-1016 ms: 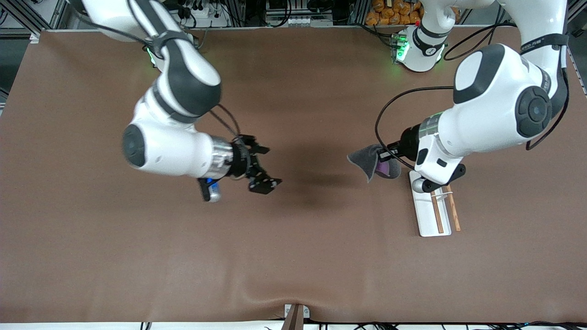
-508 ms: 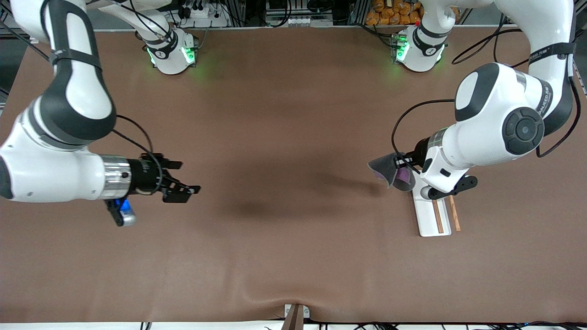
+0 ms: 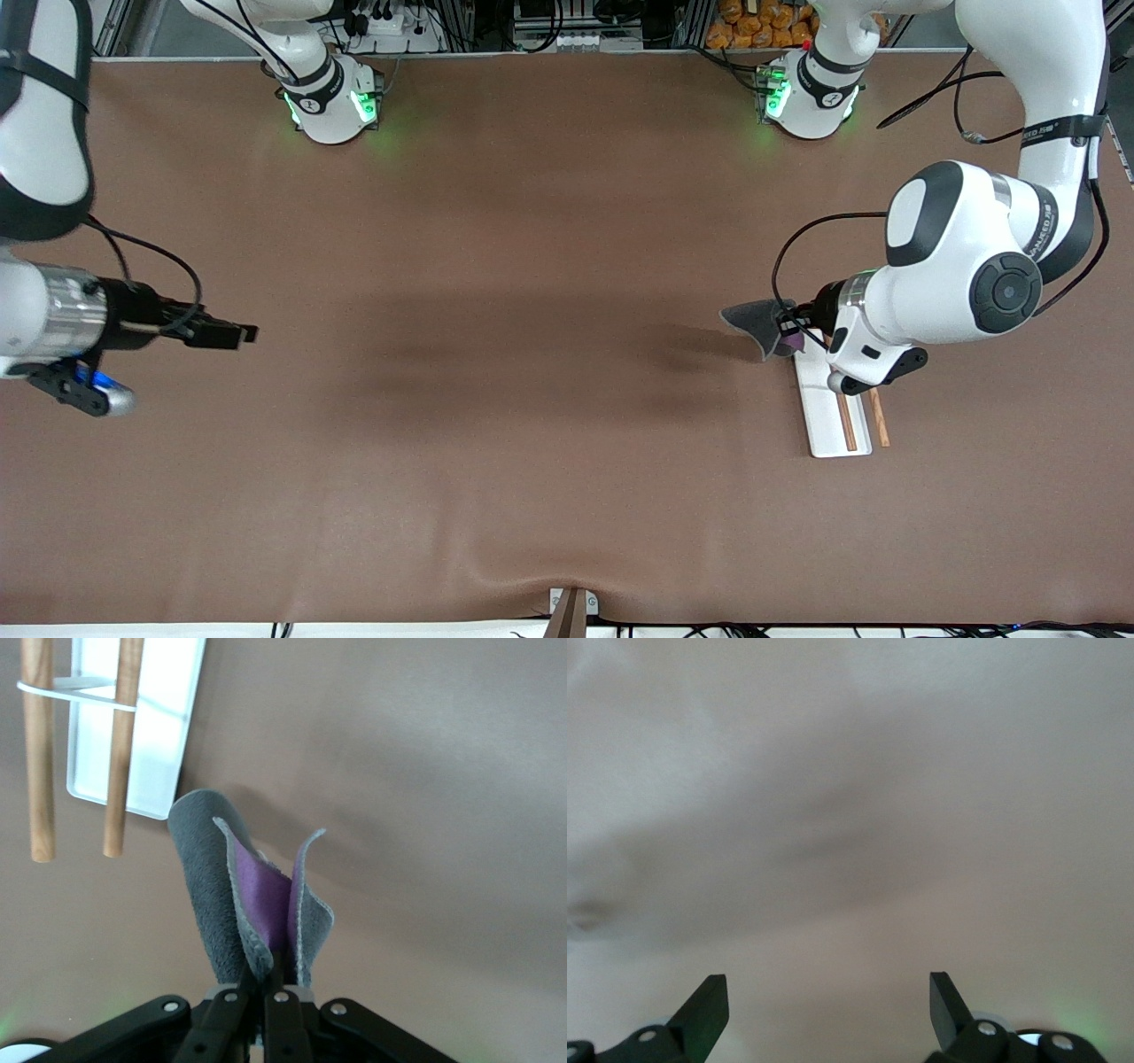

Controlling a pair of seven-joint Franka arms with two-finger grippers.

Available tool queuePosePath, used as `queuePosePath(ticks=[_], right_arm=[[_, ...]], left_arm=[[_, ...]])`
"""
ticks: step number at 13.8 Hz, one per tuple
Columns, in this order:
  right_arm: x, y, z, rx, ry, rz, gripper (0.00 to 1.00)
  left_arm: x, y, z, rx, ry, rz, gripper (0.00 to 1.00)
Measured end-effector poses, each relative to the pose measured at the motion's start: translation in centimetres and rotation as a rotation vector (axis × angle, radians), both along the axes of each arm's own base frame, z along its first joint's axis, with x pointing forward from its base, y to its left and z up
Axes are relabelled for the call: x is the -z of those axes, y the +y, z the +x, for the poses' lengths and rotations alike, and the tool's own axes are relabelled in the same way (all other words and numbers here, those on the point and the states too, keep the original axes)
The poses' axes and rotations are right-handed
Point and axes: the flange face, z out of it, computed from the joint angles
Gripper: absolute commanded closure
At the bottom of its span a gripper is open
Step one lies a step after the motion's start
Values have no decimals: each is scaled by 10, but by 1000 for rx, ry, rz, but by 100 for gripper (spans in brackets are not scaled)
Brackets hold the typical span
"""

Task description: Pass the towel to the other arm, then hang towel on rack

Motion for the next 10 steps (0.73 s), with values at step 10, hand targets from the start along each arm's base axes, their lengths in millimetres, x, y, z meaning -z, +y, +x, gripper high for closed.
queuePosePath(ticks=[10], right_arm=[[-83,-27,-71,-233,-127,-219,0]], left_arm=[[21,41,1,-64,36,10,100]])
